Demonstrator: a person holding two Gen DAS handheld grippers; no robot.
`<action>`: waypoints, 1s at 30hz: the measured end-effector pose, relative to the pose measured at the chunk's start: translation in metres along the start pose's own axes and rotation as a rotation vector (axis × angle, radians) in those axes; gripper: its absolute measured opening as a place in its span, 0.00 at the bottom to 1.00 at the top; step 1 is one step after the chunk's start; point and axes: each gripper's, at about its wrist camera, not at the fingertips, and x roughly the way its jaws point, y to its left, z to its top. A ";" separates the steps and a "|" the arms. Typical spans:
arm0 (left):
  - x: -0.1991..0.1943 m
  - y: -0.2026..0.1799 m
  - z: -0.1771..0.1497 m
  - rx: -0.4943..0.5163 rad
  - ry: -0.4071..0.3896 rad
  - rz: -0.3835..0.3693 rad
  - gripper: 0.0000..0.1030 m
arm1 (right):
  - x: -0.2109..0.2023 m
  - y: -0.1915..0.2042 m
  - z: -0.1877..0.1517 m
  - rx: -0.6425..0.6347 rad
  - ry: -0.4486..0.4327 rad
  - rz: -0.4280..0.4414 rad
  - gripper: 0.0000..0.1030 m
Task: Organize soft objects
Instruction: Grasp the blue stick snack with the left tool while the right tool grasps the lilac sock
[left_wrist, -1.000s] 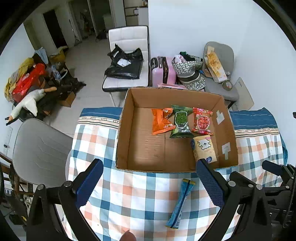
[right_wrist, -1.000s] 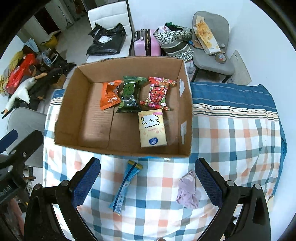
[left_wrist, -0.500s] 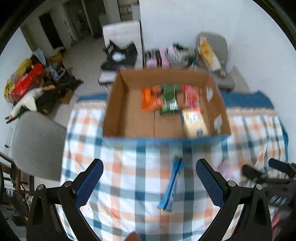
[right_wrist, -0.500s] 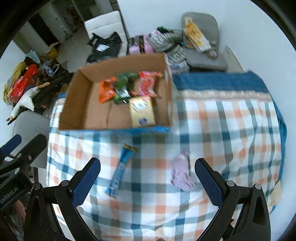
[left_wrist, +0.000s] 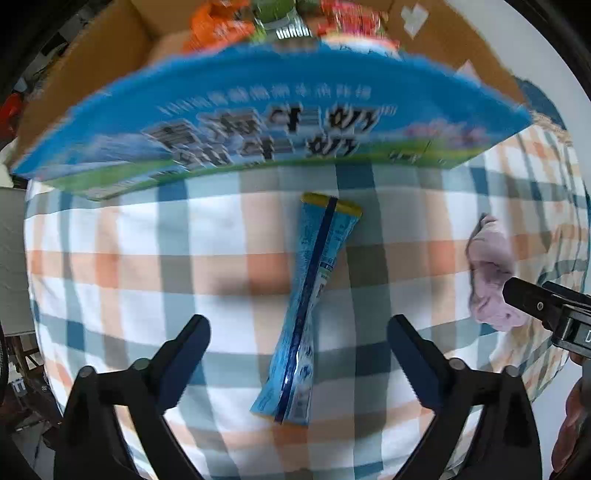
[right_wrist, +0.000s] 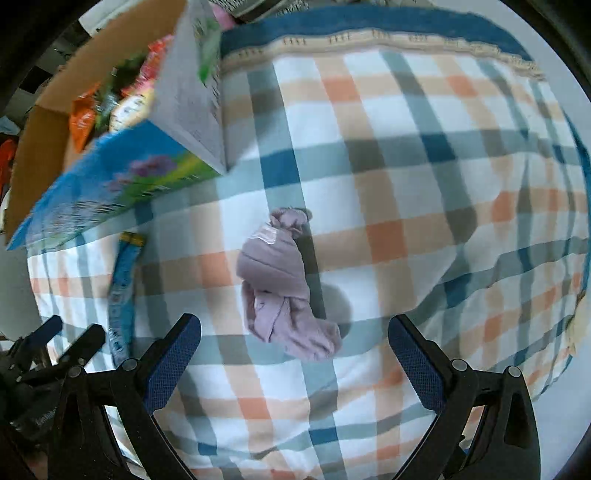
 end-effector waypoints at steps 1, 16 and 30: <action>0.006 -0.001 0.002 0.002 0.014 -0.002 0.88 | 0.008 -0.001 0.001 0.002 0.015 0.002 0.98; 0.034 -0.011 -0.010 0.025 0.086 0.033 0.21 | 0.063 0.002 0.005 -0.018 0.143 -0.001 0.74; -0.008 -0.028 -0.021 -0.005 0.059 0.001 0.14 | 0.075 0.025 -0.012 -0.057 0.167 -0.031 0.34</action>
